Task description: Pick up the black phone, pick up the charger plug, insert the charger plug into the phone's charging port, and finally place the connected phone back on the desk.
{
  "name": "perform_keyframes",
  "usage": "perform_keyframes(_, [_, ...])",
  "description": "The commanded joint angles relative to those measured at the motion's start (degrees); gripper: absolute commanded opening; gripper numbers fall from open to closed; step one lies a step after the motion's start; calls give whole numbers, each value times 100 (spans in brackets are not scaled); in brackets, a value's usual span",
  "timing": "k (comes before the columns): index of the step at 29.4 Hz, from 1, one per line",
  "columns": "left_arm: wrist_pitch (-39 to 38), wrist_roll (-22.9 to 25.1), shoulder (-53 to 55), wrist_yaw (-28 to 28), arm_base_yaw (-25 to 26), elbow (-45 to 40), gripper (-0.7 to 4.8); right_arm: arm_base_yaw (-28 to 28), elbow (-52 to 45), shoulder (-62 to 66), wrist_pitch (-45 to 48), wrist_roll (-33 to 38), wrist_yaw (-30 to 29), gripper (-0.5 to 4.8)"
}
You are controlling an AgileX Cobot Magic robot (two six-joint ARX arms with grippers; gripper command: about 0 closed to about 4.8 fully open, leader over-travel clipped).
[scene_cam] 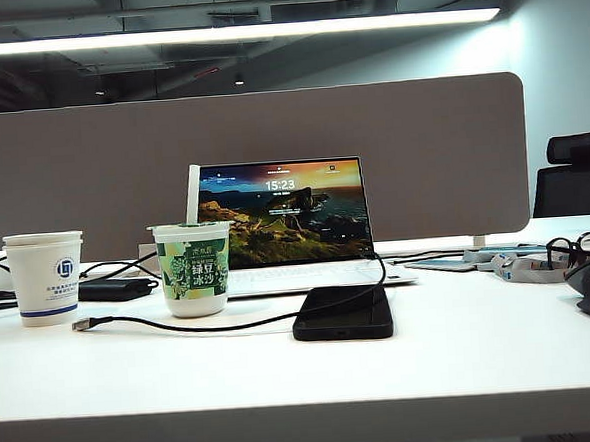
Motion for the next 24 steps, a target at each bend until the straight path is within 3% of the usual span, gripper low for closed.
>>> perform_keyframes(1, [59, -15, 2, 26, -7, -2, -5, 4, -20, 0, 140, 254, -170, 3])
perform_keyframes(15, [144, -17, 2, 13, -7, 17, -6, 4, 72, 0, 33, 256, -332, -1])
perform_keyframes(24, [173, -289, 7, -118, -7, 592, -6, 4, 925, 13, -369, 254, -295, -1])
